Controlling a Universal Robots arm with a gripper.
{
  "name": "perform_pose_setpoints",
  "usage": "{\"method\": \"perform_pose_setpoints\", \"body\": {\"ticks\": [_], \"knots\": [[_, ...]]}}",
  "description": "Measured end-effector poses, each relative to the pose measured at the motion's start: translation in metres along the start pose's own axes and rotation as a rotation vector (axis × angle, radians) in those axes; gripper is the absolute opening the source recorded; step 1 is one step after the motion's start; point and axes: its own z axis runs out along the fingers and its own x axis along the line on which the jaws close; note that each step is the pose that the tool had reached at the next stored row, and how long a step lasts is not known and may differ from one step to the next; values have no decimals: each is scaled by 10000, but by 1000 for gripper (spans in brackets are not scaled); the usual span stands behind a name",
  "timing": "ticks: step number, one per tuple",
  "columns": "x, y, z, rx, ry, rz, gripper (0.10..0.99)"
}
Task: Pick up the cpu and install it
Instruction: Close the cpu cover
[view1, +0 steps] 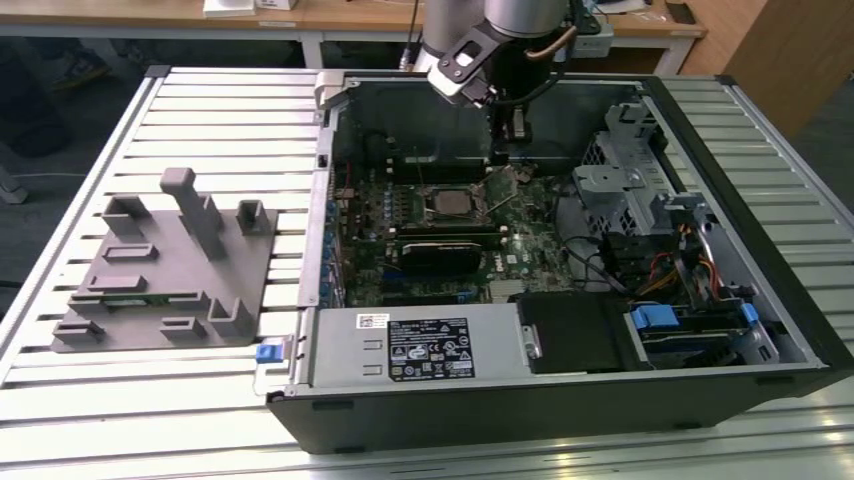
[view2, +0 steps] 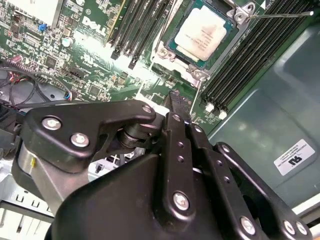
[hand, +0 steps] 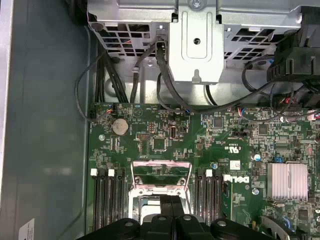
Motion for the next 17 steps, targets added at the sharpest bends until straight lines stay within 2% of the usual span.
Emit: {"method": "perform_pose_setpoints", "body": {"ticks": [17], "knots": [[0,44,2,1,0,0,106]]}}
